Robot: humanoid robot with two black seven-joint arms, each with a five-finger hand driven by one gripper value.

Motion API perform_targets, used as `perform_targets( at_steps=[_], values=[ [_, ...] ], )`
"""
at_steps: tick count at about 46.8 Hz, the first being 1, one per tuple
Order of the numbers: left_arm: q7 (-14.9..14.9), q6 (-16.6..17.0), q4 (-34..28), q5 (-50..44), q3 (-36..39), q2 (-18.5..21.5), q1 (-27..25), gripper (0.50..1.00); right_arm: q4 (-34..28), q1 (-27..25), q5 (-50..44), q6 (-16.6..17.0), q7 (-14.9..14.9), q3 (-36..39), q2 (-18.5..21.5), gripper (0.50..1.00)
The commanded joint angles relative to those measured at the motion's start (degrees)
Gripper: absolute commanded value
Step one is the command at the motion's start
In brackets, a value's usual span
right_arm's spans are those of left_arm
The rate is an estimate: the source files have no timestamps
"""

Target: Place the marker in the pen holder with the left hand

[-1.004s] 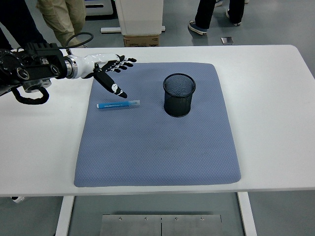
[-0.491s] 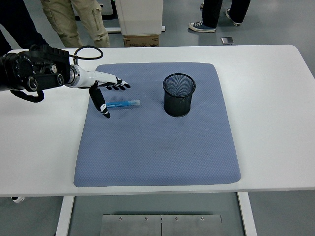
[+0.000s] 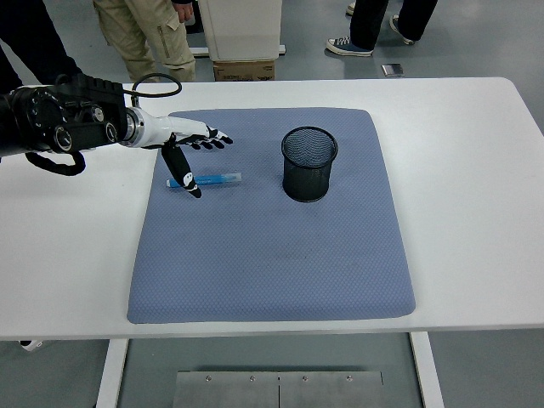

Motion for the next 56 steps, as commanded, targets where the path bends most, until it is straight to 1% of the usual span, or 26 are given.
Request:
perform_targets(
  at_steps=[1, 6, 12, 22, 24, 28, 31, 41, 49, 56],
  values=[
    [0.1, -0.2, 0.0, 0.3, 0.0, 0.0, -0.1, 1.000, 0.0, 0.0, 0.0, 0.0, 0.0, 0.1, 0.0, 1.000],
    [0.3, -0.5, 0.0, 1.6, 0.1, -0.1, -0.4, 1.000, 0.0, 0.0, 0.0, 0.0, 0.0, 0.0, 0.0, 1.000],
    [0.3, -0.7, 0.0, 6.3, 0.1, -0.6, -1.8, 1.000, 0.0, 0.0, 0.0, 0.0, 0.0, 0.0, 0.0, 1.000],
    [0.5, -1.0, -0.1, 11.1, 0.6, -0.6, -2.3, 1.000, 0.0, 0.0, 0.0, 0.0, 0.0, 0.0, 0.0, 1.000],
    [1.5, -1.3, 0.0, 12.2, 0.8, -0.6, -2.4, 1.000, 0.0, 0.0, 0.0, 0.0, 0.0, 0.0, 0.0, 1.000],
    [4.8, -1.6, -0.1, 14.0, 0.8, -0.7, -2.5, 1.000, 0.0, 0.0, 0.0, 0.0, 0.0, 0.0, 0.0, 1.000],
    [6.5, -1.7, -0.1, 15.1, 0.8, -0.8, -2.5, 1.000, 0.0, 0.0, 0.0, 0.0, 0.0, 0.1, 0.0, 1.000],
    [6.6, -2.6, -0.1, 15.5, 0.3, -0.9, -2.8, 1.000, 0.0, 0.0, 0.0, 0.0, 0.0, 0.0, 0.0, 1.000],
    [6.6, -2.8, 0.0, 15.5, -1.3, -2.1, -2.8, 1.000, 0.0, 0.0, 0.0, 0.0, 0.0, 0.0, 0.0, 1.000],
    [6.6, -4.7, 0.0, 15.5, -2.1, -3.1, -2.7, 1.000, 0.0, 0.0, 0.0, 0.0, 0.0, 0.0, 0.0, 1.000]
  ],
)
